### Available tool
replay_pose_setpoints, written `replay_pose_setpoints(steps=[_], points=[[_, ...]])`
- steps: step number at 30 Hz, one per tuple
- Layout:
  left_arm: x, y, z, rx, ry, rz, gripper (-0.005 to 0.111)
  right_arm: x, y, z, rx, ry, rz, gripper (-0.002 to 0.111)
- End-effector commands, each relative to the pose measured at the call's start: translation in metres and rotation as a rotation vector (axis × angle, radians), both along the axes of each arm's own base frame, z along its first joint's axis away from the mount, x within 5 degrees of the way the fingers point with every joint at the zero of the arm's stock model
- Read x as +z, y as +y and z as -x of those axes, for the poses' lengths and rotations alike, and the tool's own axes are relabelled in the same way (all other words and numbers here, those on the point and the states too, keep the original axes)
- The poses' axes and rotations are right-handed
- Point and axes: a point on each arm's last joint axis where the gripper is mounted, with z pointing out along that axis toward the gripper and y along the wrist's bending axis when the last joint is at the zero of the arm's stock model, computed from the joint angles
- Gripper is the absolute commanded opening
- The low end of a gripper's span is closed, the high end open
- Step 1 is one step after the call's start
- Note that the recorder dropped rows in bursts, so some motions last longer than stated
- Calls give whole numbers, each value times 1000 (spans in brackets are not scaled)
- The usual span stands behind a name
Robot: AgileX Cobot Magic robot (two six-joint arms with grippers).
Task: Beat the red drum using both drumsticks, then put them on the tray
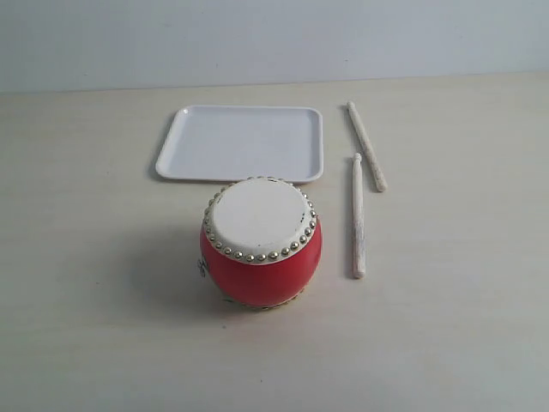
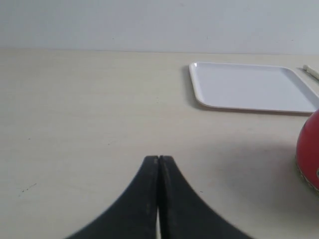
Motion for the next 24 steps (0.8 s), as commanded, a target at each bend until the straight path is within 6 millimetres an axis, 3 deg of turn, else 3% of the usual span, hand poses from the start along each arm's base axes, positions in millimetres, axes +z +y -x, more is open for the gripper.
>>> replay_pose_setpoints(steps=[1,8,13,17,19,21,24], points=[[0,0,0,2,-4,12,0,16,4,2,49,-186,-130,0],[0,0,0,2,-4,12,0,54,3,18,181,-632,-459,0],[0,0,0,2,-4,12,0,113,3,11,187,-634,-481,0],[0,0,0,2,-4,12,0,166,4,-33,131,-472,-434,0],[0,0,0,2,-4,12,0,188,5,-73,89,-295,-410,0],[0,0,0,2,-4,12,0,202,5,-117,34,-79,-361,0],[0,0,0,2,-4,12,0,204,4,-182,-48,240,-302,0]])
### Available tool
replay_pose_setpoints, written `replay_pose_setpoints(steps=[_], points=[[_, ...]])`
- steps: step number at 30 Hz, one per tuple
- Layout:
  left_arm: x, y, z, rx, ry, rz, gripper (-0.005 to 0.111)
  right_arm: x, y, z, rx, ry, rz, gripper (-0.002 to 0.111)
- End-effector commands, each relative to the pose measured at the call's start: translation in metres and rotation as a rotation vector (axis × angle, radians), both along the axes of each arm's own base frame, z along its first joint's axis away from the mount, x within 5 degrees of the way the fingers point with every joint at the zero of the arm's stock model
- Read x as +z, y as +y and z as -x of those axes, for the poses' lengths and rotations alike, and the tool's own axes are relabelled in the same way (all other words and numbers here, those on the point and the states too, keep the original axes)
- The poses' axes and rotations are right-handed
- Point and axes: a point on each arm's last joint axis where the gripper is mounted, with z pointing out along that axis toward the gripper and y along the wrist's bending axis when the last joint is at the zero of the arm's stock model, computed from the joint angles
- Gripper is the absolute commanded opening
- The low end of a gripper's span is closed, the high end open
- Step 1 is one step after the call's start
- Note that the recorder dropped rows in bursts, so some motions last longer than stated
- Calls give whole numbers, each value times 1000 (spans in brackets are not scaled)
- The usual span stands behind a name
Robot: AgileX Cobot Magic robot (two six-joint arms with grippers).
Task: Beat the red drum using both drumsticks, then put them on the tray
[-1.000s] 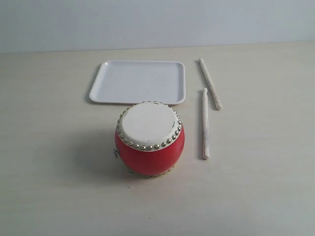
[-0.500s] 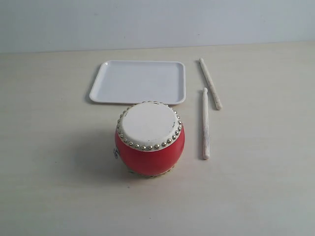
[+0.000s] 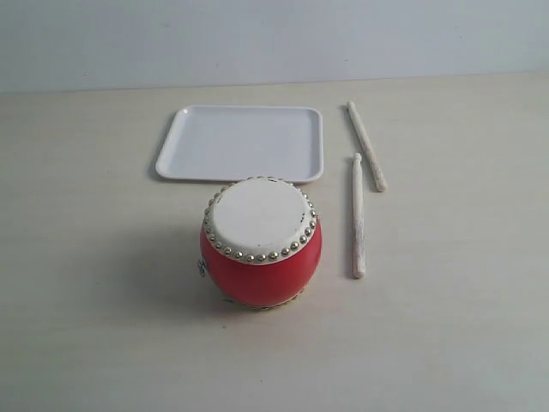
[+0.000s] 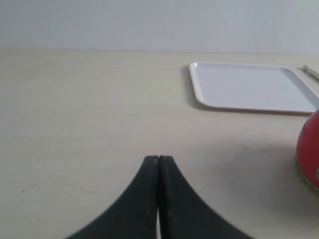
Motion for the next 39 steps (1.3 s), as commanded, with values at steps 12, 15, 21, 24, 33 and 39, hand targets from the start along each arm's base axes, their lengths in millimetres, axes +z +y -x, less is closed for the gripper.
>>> replay_pose_setpoints(steps=[12,15,21,24,33,39], points=[[0,0,0,2,-4,12,0,-125,15,-214,197,1524,349,0],[0,0,0,2,-4,12,0,-154,35,-224,247,1589,392,0],[0,0,0,2,-4,12,0,-194,94,-239,356,1531,483,0],[0,0,0,2,-4,12,0,-213,122,-236,405,1563,519,0],[0,0,0,2,-4,12,0,-246,166,-224,506,1662,462,0],[0,0,0,2,-4,12,0,-248,167,-221,433,1727,348,1]])
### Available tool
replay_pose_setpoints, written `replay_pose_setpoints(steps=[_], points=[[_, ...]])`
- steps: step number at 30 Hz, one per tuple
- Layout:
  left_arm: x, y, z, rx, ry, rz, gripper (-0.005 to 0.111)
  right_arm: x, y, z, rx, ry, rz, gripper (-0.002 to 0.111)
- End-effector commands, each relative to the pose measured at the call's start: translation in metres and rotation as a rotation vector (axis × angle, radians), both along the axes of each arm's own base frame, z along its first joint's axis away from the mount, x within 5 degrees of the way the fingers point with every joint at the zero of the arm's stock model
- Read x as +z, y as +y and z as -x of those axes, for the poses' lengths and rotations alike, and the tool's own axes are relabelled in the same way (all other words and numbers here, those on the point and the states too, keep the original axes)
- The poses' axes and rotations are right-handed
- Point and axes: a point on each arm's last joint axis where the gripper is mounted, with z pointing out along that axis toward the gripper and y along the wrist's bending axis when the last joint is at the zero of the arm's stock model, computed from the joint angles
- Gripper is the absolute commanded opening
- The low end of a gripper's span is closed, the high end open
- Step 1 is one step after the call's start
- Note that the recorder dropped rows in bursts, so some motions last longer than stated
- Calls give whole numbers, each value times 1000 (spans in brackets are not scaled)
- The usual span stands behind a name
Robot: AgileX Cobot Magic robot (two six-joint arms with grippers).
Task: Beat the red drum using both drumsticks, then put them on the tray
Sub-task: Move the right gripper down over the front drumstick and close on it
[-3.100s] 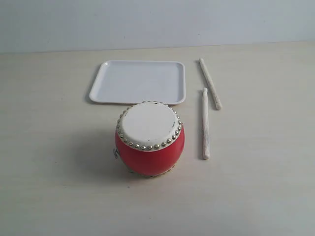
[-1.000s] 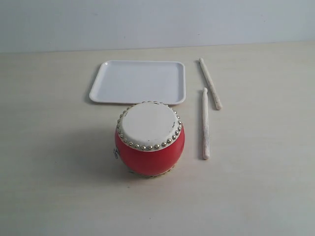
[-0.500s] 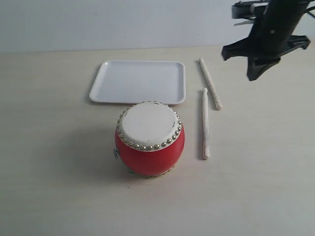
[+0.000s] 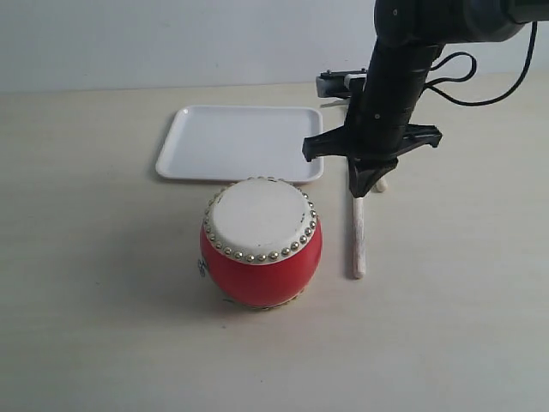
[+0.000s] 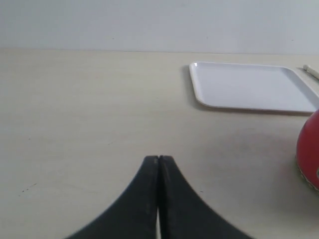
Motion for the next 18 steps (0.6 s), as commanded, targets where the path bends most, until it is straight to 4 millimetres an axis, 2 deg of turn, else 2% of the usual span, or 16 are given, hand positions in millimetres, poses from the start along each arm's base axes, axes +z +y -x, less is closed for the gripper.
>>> replay_pose_setpoints(steps=[1,10,13,18], points=[[0,0,0,2,-4,12,0,2,1,3,-114,39,2,2],[0,0,0,2,-3,13,0,-30,-8,22,-195,106,39,25],[0,0,0,2,-3,13,0,-35,-7,23,-204,91,27,33],[0,0,0,2,-3,13,0,-34,-6,21,-226,79,12,40]])
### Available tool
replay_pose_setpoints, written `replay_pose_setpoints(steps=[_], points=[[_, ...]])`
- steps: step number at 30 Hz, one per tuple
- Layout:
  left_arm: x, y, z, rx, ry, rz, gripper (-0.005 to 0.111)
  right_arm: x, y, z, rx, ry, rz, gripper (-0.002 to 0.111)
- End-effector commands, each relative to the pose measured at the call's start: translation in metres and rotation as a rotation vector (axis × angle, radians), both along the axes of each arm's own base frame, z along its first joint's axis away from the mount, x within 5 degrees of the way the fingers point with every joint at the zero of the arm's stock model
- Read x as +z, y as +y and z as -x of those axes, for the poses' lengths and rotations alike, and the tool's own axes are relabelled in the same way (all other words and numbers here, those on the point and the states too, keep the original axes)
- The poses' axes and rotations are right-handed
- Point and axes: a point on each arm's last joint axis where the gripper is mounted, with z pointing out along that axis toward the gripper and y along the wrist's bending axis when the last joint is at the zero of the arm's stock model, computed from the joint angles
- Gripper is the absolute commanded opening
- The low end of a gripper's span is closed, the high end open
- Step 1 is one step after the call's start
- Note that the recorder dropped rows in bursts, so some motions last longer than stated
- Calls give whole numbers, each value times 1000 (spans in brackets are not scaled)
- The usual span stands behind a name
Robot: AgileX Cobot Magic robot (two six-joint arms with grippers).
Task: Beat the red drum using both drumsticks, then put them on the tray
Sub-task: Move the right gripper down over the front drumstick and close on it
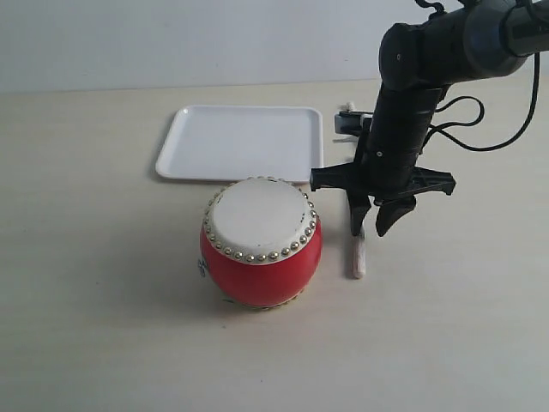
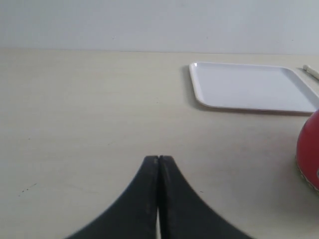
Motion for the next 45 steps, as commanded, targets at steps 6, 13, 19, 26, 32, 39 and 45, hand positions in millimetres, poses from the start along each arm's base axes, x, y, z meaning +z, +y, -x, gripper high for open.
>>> replay_pose_setpoints(steps=[6,13,19,26,32,39,45], points=[[0,0,0,2,-3,13,0,1,4,-7,-82,-84,-18,40],[0,0,0,2,-3,13,0,1,13,-5,-85,-139,43,40],[0,0,0,2,-3,13,0,1,12,-2,-85,-108,54,40],[0,0,0,2,-3,13,0,-4,11,3,-110,-87,62,40],[0,0,0,2,-3,13,0,-7,10,4,-103,-88,63,40],[0,0,0,2,-4,12,0,-8,10,5,-111,-83,61,39],[0,0,0,2,-4,12,0,-9,10,5,-109,-84,63,36]])
